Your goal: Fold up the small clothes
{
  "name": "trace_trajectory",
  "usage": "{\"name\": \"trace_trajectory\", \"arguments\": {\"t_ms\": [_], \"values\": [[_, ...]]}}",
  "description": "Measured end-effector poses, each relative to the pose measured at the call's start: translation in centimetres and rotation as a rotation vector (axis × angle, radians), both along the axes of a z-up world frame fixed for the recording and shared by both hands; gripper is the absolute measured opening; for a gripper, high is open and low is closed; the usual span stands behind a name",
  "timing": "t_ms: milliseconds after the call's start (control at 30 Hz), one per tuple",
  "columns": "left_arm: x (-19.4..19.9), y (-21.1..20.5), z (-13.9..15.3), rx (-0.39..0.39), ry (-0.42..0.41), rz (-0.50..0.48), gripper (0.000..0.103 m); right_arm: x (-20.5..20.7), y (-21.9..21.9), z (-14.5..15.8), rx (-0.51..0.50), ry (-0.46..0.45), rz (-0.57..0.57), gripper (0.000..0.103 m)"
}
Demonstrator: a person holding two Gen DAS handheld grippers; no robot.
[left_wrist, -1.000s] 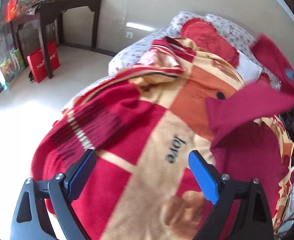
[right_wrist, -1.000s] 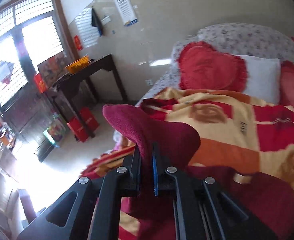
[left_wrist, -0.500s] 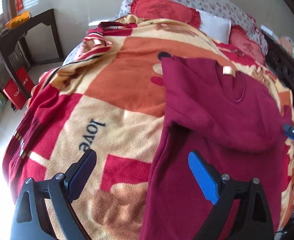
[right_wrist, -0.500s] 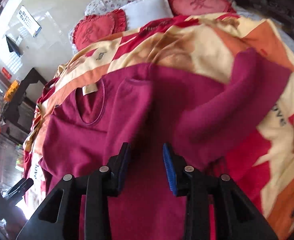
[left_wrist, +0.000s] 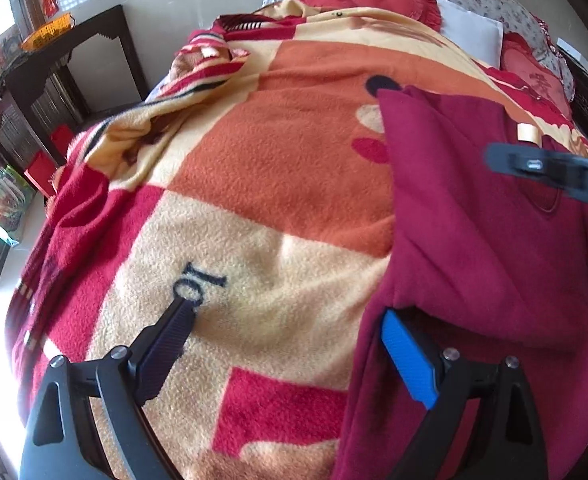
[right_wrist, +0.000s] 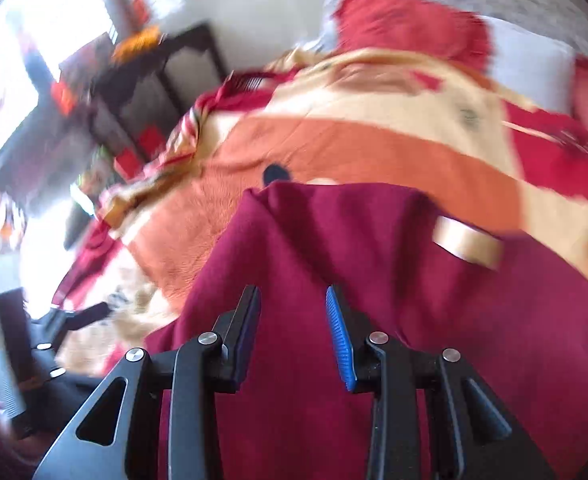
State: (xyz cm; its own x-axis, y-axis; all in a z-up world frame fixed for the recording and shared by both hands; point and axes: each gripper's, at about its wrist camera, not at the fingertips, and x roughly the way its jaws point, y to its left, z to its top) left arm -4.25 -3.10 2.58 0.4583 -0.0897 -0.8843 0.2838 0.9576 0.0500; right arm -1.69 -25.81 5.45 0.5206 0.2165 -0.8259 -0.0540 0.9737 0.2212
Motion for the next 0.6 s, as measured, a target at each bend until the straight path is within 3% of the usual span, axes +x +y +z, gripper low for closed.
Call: {"name": "trace_trajectory", "arguments": {"t_ms": [100,167,267,333,433,500,600], "values": [[0.4,0.8,-0.4,-0.045,0.019,-0.006,0.097,2.5,1.4,-2.7,-0.08,0.066,0.052,0.014],[0.3,1.3,-0.2,-0.068,0.026,-0.015,0.097,3.0,1.9,-2.7,-0.085,0.063,0.074,0.0],[0.2,2.5,1.0,-0.103,0.0,-0.002,0.097,2.8,2.1,0.5,-0.032,-0.072,0.077,0.0],[0.2,3.1,1.6,-0.107,-0.011,0.012,0.097,3.5,2.1,1.6,0.014,-0.113,0.054,0.0],[0.1,3.6,2.9,-0.074,-0.027,0.029,0.097,5.2,4.0,-0.1,0.011,-0.094,0.044,0.0],[-0.3,3.8,3.7,-0.059,-0.043,0.019,0.097,5.3,4.9,-2.1,-0.01,-0.003,0.054,0.0],[-1.1,3.8,5.0,-0.042,-0.096,-0.005,0.097,1.6,3.1,-0.3,0.02,-0.031,0.01,0.0]]}}
